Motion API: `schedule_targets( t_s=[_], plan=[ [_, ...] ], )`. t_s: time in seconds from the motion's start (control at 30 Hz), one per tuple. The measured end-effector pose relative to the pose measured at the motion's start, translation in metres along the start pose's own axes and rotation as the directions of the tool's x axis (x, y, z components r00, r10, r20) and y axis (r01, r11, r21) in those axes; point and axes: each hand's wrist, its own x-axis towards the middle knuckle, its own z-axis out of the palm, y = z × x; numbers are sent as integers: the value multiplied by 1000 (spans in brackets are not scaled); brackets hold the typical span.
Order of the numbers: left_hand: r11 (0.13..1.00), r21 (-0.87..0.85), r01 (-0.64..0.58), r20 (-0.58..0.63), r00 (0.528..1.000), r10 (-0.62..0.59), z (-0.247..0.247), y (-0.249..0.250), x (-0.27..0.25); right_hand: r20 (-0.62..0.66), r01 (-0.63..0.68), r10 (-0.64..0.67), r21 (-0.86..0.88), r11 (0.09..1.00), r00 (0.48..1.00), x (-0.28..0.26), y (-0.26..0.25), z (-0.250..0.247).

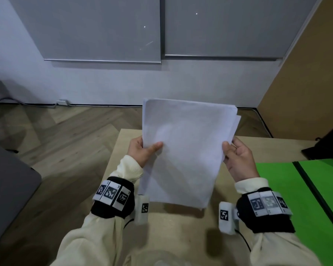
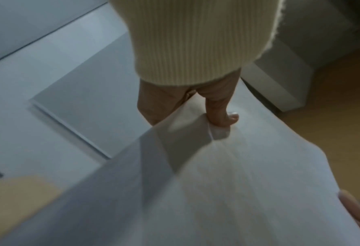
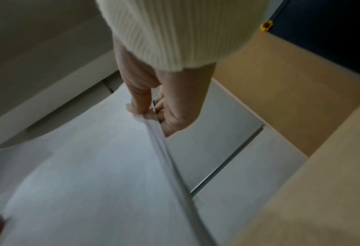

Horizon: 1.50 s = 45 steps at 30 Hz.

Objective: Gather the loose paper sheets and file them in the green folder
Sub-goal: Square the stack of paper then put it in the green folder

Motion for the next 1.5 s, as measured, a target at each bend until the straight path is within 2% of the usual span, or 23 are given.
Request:
schedule_targets(
  t_s=[0.17, 0.23, 0.3, 0.4, 0.47, 0.6, 0.67, 0.8, 0.97, 1.1, 1.2, 1.27, 1.37, 1.5],
  plan=[
    [1000, 2, -28, 53, 998, 28, -7, -7, -4, -68, 90, -89, 10, 996, 994, -6, 0, 19],
    [1000, 5, -31, 94, 995, 30, -11, -10, -6, -43, 82, -81, 19, 996, 996, -7, 5, 20],
    [999, 24, -26, 96, 995, 23, -14, -15, -6, -8, 43, -43, -45, 998, 999, -11, 12, 18],
    [973, 215, -85, 178, 983, 47, -11, -21, -5, -22, 9, -13, -183, 983, 1000, -15, 27, 10],
    [961, 247, -120, 202, 977, 70, -6, -23, -6, -36, 1, -9, -199, 980, 999, -17, 30, 6],
    [972, 176, -154, 215, 970, 115, 0, -18, -6, 43, 66, -57, -268, 961, 997, -15, 20, 5],
    [975, 175, -138, 236, 967, 95, 1, -12, -10, 67, 82, -64, -310, 947, 996, -14, 15, 5],
    [959, 241, -148, 296, 953, 72, -2, -8, -12, 103, 6, 30, -338, 941, 994, -15, 7, 2],
    [967, 218, -130, 323, 945, 54, -4, -10, -10, 135, -2, 46, -314, 950, 990, -17, 6, 1],
    [972, 205, -112, 368, 929, 30, -8, -6, -7, 134, 32, 2, -251, 967, 991, -17, -1, -2],
    [973, 218, -80, 416, 909, -19, -10, -7, -3, 245, 57, 20, -301, 952, 969, -13, -4, -2],
    [978, 197, -74, 401, 916, -12, -4, -8, -4, 243, 59, 26, -338, 939, 970, -13, 1, 4],
    [988, 142, -56, 273, 962, 15, 7, -5, -3, 78, 36, -10, -338, 940, 997, -13, 5, 15],
    [989, 67, -132, 140, 983, 121, 24, 14, -6, -17, 159, -179, -386, 909, 984, -9, -4, 32]
  ],
)
